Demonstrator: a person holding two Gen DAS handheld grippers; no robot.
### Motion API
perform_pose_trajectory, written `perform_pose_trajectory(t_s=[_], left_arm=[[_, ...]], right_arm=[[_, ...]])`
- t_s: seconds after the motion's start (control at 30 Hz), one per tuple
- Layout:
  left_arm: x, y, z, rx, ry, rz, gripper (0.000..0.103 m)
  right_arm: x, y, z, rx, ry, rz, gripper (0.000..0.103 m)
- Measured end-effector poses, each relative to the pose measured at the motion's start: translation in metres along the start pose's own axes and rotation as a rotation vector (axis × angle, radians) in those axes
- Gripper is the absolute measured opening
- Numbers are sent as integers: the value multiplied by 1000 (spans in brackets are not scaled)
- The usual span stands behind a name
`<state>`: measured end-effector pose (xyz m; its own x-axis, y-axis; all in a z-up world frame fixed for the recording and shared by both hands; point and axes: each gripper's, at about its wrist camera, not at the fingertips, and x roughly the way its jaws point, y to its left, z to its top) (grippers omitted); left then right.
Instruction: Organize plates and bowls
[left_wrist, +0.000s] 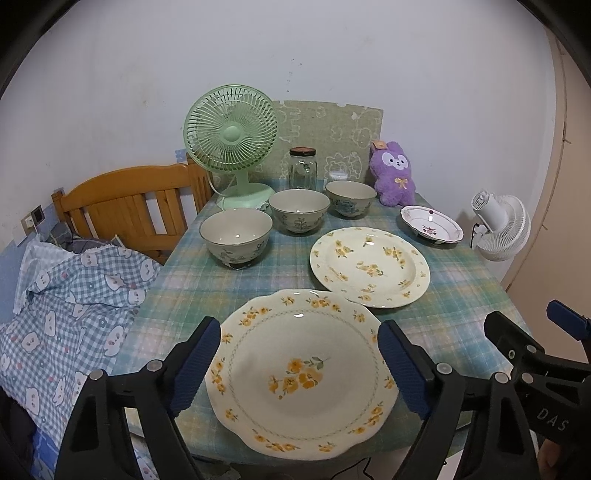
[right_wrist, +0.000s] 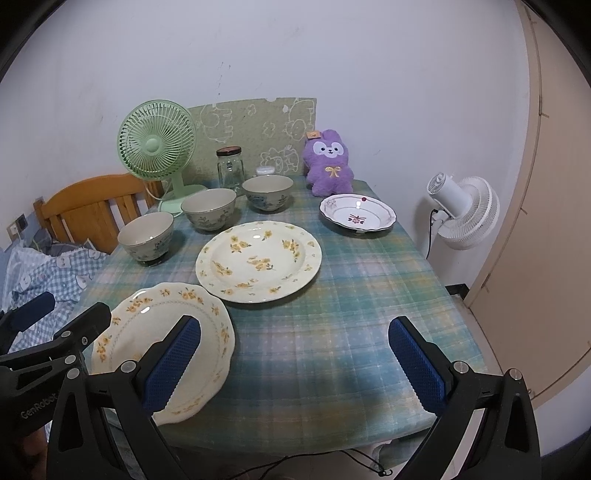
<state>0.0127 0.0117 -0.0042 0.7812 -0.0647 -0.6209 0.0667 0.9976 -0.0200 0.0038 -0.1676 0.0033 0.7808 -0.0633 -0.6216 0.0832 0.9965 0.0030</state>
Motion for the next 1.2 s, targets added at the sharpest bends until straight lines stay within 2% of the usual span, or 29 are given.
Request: perform_pose_trajectory(t_s=[0.27, 0.53, 0.77, 0.97, 1.2], left_arm=[[17, 26, 12, -10, 22, 26, 80], [58, 51, 6, -1, 119, 13, 72], [90, 67, -2, -2, 199, 28, 66], [115, 76, -12, -12, 264, -2, 61], [135, 85, -19, -24, 324, -5, 55]], right_arm=[[15, 23, 14, 3, 37, 16, 97], [52, 58, 18, 4, 91, 21, 90], [84, 75, 9, 12, 169, 0, 84], [113, 82, -6, 14, 247, -23, 77], [138, 87, -18, 11, 328, -42, 70]])
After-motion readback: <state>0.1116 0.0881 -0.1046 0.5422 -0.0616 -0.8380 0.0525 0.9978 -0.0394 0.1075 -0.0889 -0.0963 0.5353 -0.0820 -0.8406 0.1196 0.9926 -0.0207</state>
